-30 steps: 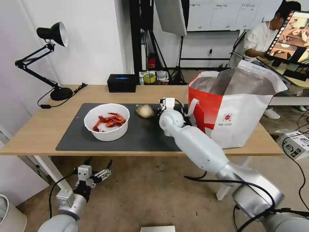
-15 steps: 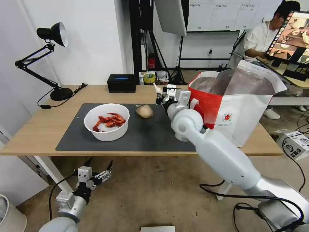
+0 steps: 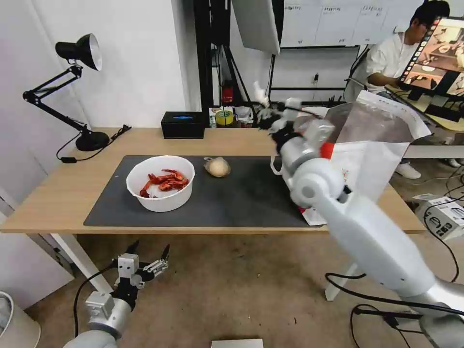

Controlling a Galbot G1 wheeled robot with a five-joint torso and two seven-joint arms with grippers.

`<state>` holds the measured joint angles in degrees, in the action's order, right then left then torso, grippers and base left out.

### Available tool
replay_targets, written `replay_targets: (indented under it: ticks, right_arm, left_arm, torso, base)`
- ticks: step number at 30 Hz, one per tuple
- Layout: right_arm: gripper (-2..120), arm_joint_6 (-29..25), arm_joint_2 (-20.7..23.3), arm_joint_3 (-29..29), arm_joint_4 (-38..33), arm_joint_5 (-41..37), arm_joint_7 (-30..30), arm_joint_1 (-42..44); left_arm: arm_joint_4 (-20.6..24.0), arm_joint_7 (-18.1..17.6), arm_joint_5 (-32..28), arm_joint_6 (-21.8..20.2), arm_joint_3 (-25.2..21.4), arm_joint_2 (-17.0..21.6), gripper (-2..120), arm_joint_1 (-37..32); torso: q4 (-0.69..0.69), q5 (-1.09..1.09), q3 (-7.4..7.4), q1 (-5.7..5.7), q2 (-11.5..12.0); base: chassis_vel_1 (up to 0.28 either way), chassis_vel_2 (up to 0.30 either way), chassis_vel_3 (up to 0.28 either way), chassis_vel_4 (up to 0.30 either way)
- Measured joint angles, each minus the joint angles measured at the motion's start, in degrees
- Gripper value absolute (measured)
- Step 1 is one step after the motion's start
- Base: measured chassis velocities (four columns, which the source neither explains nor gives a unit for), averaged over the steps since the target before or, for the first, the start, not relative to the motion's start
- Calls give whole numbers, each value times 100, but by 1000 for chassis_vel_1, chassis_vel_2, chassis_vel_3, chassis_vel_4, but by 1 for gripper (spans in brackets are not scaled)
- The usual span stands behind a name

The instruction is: Pick up the trash from the table and place it into the takeout bag.

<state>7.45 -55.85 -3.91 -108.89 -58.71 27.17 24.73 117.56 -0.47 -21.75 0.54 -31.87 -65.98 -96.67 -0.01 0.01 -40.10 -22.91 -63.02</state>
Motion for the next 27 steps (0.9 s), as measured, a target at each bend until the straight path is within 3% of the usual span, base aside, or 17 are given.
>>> replay_targets:
  ticks: [11,15,24,27]
  right_arm:
    - [0,147,591,661,-115,25,109,347]
    - [0,457,801,911,-121,27,282,555]
    - [1,736,973,1119,-160,13,560,819]
    - [14,830,987,1174,-175,-1,684,846]
  left_arm:
    - [2,1,118,3,181,-53,100,80]
    - [45,1,122,0,191,-27,100,98]
    - [64,1,135,-11,228,-7,100,115]
    - [98,1,137,-35,225,-22,100,119]
  torso:
    - [0,0,0,0,0]
    - [0,0,0,0,0]
    - [0,-1,0,0,0]
    - [1,-2,0,0,0]
  base:
    - [0,0,0,0]
    - [0,0,0,0]
    - [0,0,0,0]
    - [0,0,0,0]
